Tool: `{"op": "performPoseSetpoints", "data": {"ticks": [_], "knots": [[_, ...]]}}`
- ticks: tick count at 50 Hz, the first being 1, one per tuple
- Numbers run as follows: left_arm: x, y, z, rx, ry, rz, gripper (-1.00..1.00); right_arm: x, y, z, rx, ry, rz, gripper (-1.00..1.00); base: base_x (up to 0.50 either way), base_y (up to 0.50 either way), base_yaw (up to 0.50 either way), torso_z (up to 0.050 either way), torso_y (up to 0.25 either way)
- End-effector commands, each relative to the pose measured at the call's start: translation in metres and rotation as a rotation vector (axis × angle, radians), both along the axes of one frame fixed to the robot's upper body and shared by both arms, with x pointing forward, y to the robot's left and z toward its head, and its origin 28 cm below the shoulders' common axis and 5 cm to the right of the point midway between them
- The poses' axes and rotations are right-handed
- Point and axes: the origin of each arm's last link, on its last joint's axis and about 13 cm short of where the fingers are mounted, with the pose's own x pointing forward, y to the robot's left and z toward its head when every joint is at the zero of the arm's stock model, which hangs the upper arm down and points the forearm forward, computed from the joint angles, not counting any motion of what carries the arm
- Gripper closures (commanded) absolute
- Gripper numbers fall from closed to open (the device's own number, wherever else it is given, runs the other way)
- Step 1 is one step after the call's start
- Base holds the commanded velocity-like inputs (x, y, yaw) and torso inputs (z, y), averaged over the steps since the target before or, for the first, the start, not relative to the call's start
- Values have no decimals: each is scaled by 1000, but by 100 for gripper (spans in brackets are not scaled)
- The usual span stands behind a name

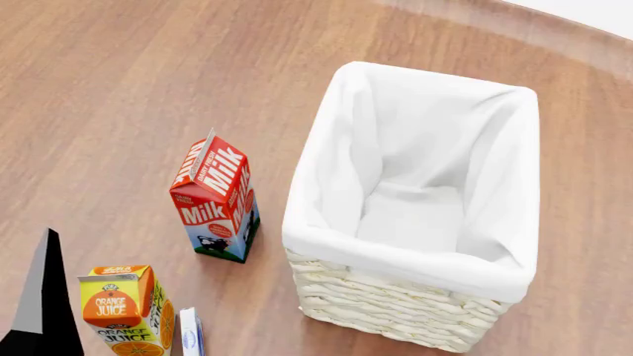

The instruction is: Pick up the alphabet soup and the tomato sauce, and put them in the basket.

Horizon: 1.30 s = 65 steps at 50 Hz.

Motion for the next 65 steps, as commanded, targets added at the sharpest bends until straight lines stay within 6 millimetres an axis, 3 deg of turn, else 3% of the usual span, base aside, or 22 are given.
{"op": "performPoseSetpoints", "data": {"ticks": [1,20,28,65], "knots": [[1,0,-2,1,3,1,-100,3,-2,-5,10,62,-32,-100,0,0,0,0,0],[2,-2,-3,2,9,-5,-100,8,-8,-8,43,102,-55,-100,0,0,0,0,0],[1,-2,-3,1,11,-7,-100,18,-7,-22,37,133,-85,-100,0,0,0,0,0],[1,-1,-2,-1,8,-5,-100,50,-8,-46,19,128,-103,-100,0,0,0,0,0]]}}
